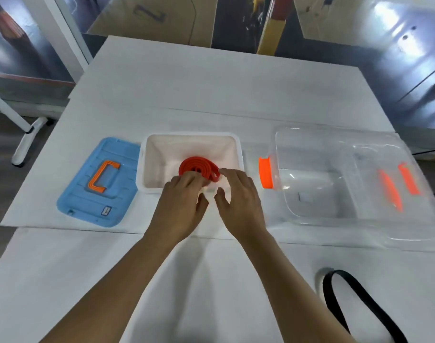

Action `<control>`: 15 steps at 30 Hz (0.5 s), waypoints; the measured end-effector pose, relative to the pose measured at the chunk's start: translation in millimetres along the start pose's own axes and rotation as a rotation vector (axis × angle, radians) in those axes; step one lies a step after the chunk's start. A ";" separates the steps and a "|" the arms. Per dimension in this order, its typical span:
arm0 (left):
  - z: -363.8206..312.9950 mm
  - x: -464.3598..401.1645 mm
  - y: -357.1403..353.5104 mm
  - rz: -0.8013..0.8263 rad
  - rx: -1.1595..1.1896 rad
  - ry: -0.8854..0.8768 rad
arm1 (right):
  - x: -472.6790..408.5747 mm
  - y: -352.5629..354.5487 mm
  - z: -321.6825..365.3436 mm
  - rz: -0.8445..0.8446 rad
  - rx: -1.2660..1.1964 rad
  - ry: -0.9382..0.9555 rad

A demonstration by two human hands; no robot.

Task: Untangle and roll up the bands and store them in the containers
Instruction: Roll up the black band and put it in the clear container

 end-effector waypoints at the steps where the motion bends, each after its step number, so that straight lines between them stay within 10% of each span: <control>1: -10.6 8.9 3.0 -0.002 -0.017 -0.017 | 8.7 12.7 -1.3 -0.006 0.014 0.000; 15: -151.9 150.1 -11.3 0.026 -0.168 -0.161 | 141.5 179.8 -76.1 -0.085 0.190 -0.024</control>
Point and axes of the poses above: each hand's wrist, its own x-axis away from the middle knuckle, its own y-axis out of the back of the hand, z = x × y, the point moved 1 cm from there along -x, towards the middle knuckle, and after that the axes turned 15 degrees about -z, right-handed, at the moved point
